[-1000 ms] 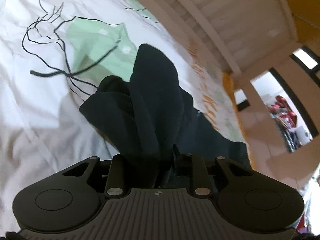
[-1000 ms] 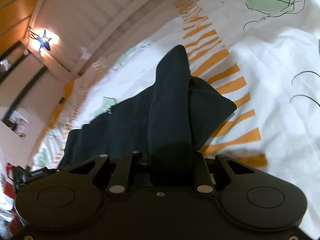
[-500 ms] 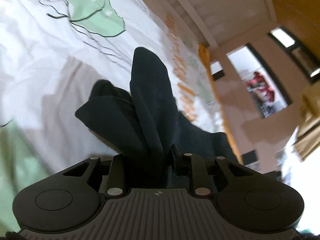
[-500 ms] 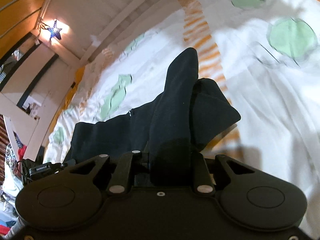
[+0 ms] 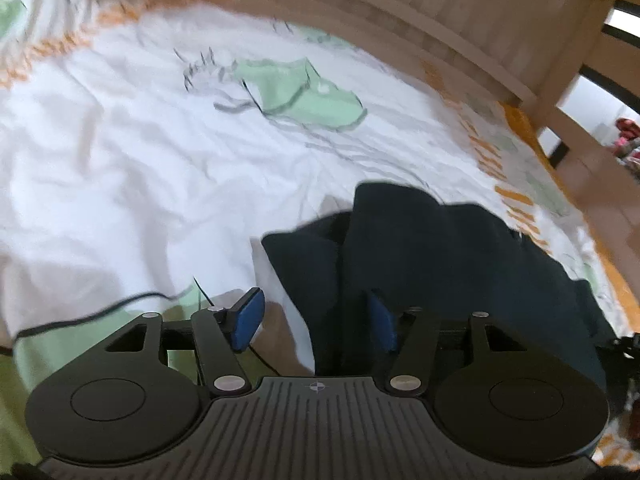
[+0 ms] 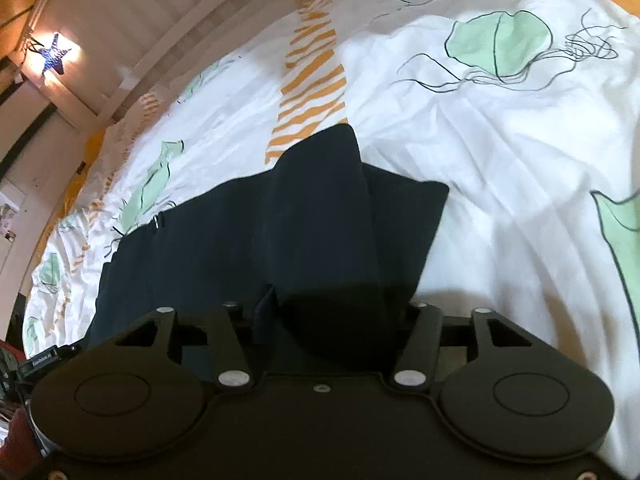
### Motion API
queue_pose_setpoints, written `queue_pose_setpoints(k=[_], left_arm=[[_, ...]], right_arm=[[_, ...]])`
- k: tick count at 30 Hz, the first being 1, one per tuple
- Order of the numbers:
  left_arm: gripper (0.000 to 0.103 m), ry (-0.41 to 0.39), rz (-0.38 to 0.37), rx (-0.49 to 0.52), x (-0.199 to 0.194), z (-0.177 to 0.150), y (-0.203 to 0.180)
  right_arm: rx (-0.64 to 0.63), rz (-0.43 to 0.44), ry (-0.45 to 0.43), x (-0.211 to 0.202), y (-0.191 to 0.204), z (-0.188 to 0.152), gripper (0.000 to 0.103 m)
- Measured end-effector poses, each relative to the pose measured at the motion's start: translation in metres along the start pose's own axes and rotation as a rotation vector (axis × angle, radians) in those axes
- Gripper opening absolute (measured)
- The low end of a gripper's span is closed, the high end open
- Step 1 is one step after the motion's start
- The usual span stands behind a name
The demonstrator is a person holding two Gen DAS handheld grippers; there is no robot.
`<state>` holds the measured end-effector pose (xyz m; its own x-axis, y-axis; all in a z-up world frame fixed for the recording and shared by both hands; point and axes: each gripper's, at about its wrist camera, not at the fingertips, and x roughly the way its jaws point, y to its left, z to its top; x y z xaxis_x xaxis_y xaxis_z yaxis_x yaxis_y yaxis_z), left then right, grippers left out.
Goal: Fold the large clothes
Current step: 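Lay the lifted edge down on the stack and open both grippers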
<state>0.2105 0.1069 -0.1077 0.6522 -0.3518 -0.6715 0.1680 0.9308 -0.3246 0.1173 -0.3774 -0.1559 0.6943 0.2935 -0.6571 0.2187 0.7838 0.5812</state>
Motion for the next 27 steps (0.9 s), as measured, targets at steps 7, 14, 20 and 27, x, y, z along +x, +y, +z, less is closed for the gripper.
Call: queue_pose_setpoints(k=[7, 14, 20, 27], left_arm=[[0.080, -0.091, -0.013, 0.040, -0.040, -0.017, -0.039], [0.081, -0.116, -0.071, 0.171, -0.044, -0.028, -0.104], [0.081, -0.143, -0.077, 0.212, -0.033, -0.049, -0.144], [0.070, -0.127, 0.025, 0.152, -0.013, -0.075, -0.169]], right_arm=[[0.004, 0.108, -0.025, 0.000, -0.006, -0.007, 0.092], [-0.051, 0.124, -0.043, 0.004, 0.003, -0.011, 0.103], [-0.040, 0.128, -0.053, 0.004, 0.001, -0.012, 0.103], [-0.042, 0.122, -0.046, 0.005, 0.001, -0.011, 0.103]])
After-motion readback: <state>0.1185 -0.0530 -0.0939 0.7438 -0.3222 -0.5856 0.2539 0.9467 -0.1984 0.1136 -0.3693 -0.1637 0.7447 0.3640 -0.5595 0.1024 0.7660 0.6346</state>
